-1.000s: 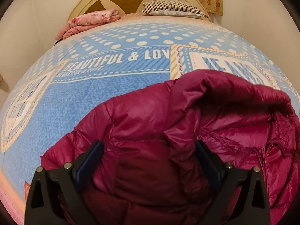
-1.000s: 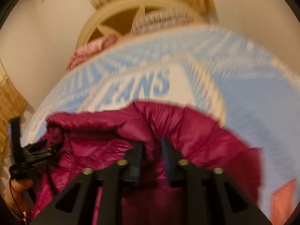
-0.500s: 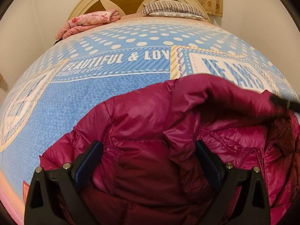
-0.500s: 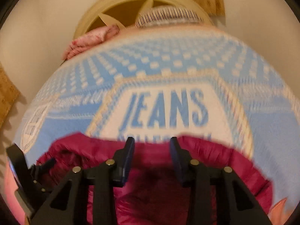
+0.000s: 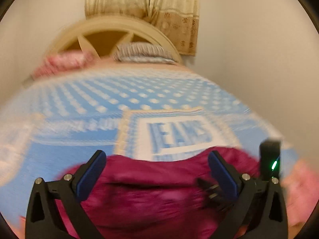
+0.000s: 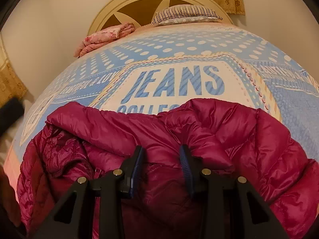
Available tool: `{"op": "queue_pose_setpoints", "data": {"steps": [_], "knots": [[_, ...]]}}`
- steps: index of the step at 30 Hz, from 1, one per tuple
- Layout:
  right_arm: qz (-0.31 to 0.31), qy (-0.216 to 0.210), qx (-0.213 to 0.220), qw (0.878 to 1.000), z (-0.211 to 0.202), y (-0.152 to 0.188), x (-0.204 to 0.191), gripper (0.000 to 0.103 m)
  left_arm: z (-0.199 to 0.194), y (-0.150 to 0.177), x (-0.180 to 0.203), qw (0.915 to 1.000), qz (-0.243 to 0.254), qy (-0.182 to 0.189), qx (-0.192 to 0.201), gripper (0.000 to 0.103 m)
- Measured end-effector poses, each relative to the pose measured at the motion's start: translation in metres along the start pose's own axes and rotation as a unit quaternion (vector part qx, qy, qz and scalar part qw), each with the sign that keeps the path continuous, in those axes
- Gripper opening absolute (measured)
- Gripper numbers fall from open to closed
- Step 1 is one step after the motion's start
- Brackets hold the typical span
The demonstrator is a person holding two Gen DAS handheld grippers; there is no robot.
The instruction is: Fold large clothes
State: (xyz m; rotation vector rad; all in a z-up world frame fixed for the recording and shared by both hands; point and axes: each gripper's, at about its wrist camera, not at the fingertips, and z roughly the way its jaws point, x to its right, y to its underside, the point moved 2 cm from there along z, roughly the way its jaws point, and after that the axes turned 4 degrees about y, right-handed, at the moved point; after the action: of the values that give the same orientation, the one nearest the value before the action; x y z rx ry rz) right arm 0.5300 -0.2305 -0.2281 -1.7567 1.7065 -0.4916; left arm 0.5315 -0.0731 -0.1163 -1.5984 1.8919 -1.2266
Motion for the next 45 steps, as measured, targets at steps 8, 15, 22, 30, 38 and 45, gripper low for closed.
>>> {"op": "queue_pose_setpoints", "data": {"steps": [8, 15, 22, 30, 38, 45], "knots": [[0.016, -0.022, 0.010, 1.000, -0.002, 0.003, 0.005, 0.039, 0.072, 0.026, -0.030, 0.9880, -0.025, -0.089, -0.123, 0.097], [0.017, -0.025, 0.011, 0.999, -0.001, 0.003, 0.006, 0.039, 0.088, 0.048, -0.032, 0.9807, 0.009, -0.122, -0.153, 0.102], [0.006, -0.013, 0.004, 1.000, 0.002, 0.003, 0.002, 0.039, 0.089, 0.051, -0.034, 0.9796, 0.004, -0.132, -0.151, 0.103], [-0.005, 0.001, -0.005, 1.000, 0.006, 0.002, -0.002, 0.040, 0.096, 0.050, -0.034, 0.9775, 0.009, -0.146, -0.152, 0.103], [-0.008, 0.007, -0.009, 1.000, 0.007, 0.003, -0.004, 0.040, 0.095, 0.051, -0.034, 0.9776, 0.010, -0.146, -0.151, 0.103], [-0.013, 0.014, -0.009, 1.000, 0.007, 0.003, -0.006, 0.040, 0.095, 0.051, -0.033, 0.9776, 0.010, -0.146, -0.152, 0.103]]}}
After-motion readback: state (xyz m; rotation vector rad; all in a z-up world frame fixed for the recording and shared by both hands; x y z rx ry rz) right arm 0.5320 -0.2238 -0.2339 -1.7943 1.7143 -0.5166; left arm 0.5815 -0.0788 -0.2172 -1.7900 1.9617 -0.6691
